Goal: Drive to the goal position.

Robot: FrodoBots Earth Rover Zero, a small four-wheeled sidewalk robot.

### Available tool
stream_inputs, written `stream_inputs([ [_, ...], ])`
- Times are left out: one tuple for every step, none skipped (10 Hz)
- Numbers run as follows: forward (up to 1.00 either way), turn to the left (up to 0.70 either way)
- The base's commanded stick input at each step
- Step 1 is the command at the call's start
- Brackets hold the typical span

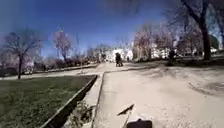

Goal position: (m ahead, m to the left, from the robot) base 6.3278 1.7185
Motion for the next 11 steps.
stream_inputs([
  [0.94, -0.37],
  [0.94, -0.37],
  [0.94, -0.25],
  [0.94, -0.08],
  [0.94, 0.00],
  [0.94, 0.06],
  [0.94, 0.26],
  [0.94, 0.37],
  [0.94, 0.37],
  [0.94, 0.37],
  [0.94, 0.37],
])
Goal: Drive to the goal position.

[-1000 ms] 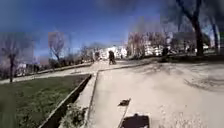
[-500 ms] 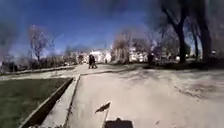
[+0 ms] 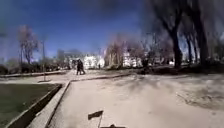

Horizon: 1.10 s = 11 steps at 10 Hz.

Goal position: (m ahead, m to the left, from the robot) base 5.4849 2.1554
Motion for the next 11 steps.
stream_inputs([
  [0.94, 0.37],
  [0.94, 0.37],
  [0.94, 0.37],
  [0.94, 0.37],
  [0.94, 0.37],
  [0.94, 0.36],
  [0.94, 0.25],
  [0.94, 0.09],
  [0.94, 0.00],
  [0.94, 0.00],
  [0.94, -0.19],
])
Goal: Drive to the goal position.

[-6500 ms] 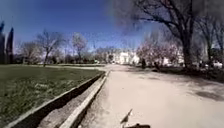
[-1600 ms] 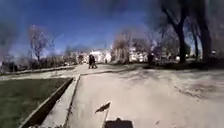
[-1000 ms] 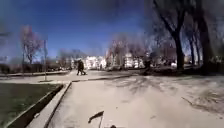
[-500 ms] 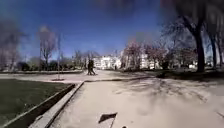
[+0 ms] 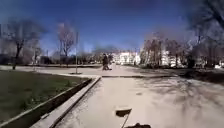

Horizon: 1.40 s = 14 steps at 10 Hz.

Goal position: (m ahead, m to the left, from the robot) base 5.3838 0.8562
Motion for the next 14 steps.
stream_inputs([
  [0.94, -0.27],
  [0.94, -0.05],
  [0.94, 0.00],
  [0.94, 0.00],
  [0.94, 0.00],
  [0.94, -0.01],
  [0.94, -0.07],
  [0.94, -0.15],
  [0.94, -0.11],
  [0.94, -0.01],
  [0.94, 0.00],
  [0.94, 0.00],
  [0.94, 0.00],
  [0.94, 0.00],
])
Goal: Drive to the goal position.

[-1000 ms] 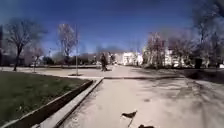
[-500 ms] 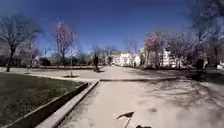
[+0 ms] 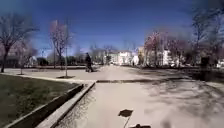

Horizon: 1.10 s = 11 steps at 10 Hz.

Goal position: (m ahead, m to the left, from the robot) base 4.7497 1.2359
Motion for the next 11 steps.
stream_inputs([
  [0.94, 0.00],
  [0.94, 0.00],
  [0.94, 0.00],
  [0.94, 0.00],
  [0.94, 0.00],
  [0.94, 0.00],
  [0.94, 0.00],
  [0.94, 0.00],
  [0.94, 0.00],
  [0.94, 0.00],
  [0.94, 0.00],
])
